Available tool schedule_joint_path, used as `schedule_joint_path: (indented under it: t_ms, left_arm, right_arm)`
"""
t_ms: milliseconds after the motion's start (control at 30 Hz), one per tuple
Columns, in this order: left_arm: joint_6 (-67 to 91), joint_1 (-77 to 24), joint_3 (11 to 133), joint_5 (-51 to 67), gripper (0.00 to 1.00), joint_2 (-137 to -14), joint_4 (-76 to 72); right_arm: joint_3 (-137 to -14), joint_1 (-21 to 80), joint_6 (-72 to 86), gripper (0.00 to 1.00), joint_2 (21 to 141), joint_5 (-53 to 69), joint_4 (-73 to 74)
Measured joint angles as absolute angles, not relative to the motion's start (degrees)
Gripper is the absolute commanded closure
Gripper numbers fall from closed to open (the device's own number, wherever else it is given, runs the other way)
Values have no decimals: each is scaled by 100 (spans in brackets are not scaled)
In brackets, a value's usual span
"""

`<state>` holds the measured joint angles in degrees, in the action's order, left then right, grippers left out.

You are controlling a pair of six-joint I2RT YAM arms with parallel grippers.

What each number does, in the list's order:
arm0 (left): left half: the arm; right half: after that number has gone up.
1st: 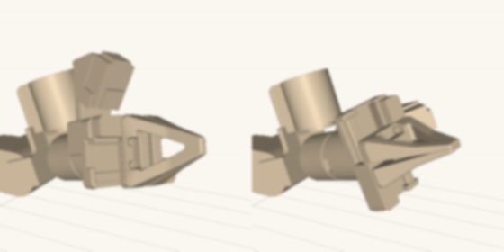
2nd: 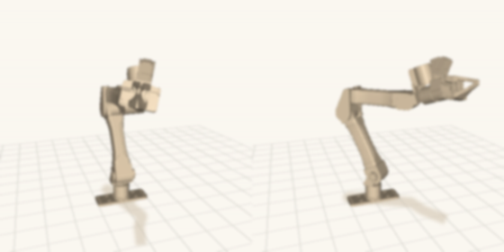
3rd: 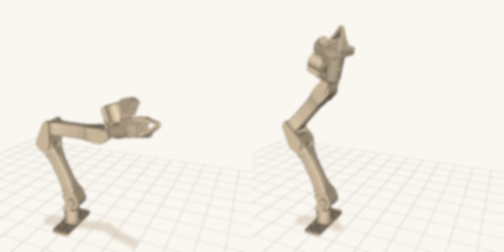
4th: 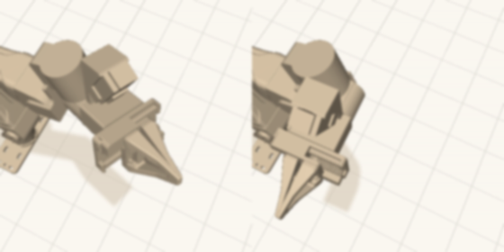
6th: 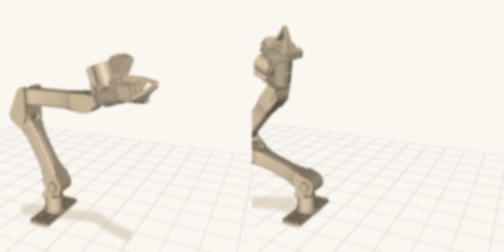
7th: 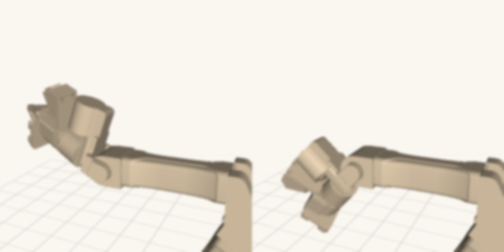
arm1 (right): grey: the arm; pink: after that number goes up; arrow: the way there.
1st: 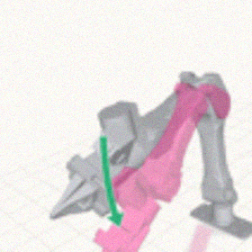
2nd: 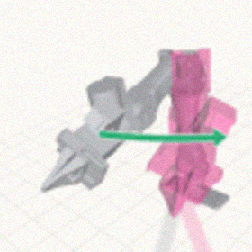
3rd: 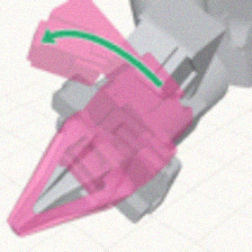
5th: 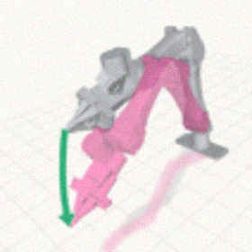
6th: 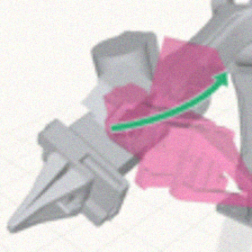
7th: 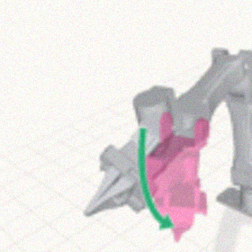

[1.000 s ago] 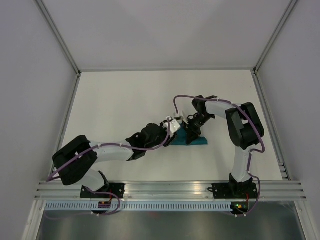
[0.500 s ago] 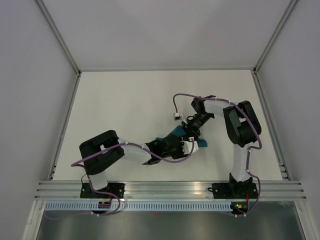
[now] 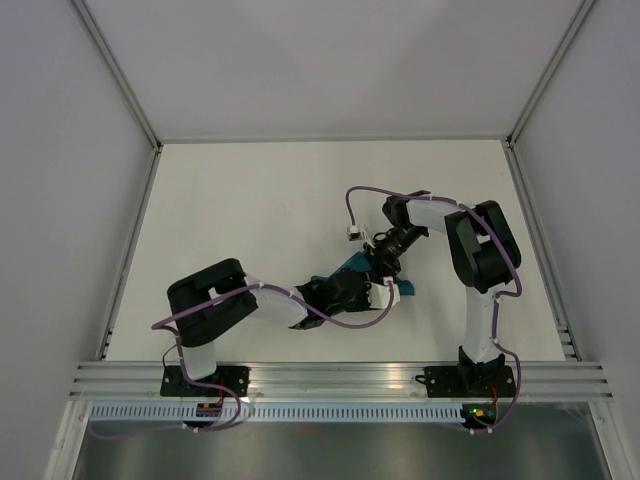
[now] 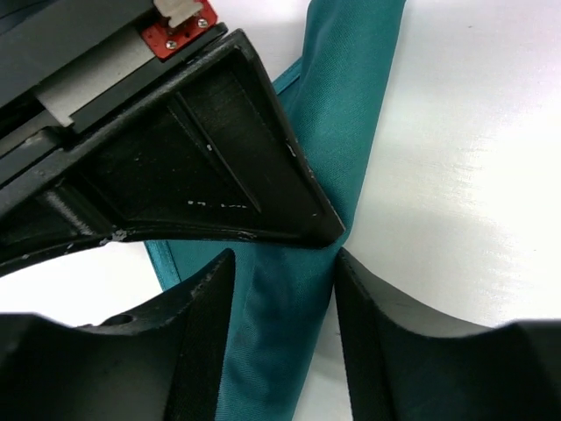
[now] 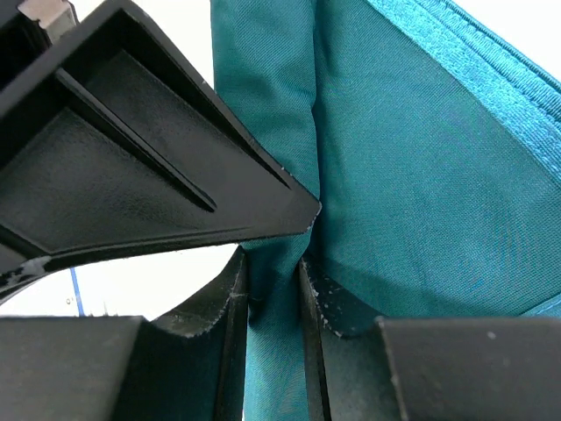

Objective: Fold the napkin, place the utensils inside, and roll it up
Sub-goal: Roll the napkin at the center of the board.

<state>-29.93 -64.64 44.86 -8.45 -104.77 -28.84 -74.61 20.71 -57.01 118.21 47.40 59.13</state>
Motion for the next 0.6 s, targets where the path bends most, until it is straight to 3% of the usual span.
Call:
schedule_joint_path:
  t_ms: [133,167,300,333,600]
  left_arm:
    - [-3079,-6471,4552,-801,62,-10536,-2788]
    - [-3087,-6475,4578,-753,71,-10541,-2724]
    - [-3116,-6473,4661,-598,93,-10569,-2519]
    - [-3120,-6471,4665,-565,97,-10569,-2495]
    - [-2899,-6217,4783,91,98,-10571,-2351]
  right_arm:
    - [-7476,2071,-5690,96,11834,4740,5927]
    - [-7481,2071,-5682,92,11834,4742,5931]
    - [-7478,2060,-5658,60,11832,4755,5929]
    - [-7476,2049,-5629,58,11819,4755,5933]
    - [-7330,2025,-5236,42,11382,4412,5695]
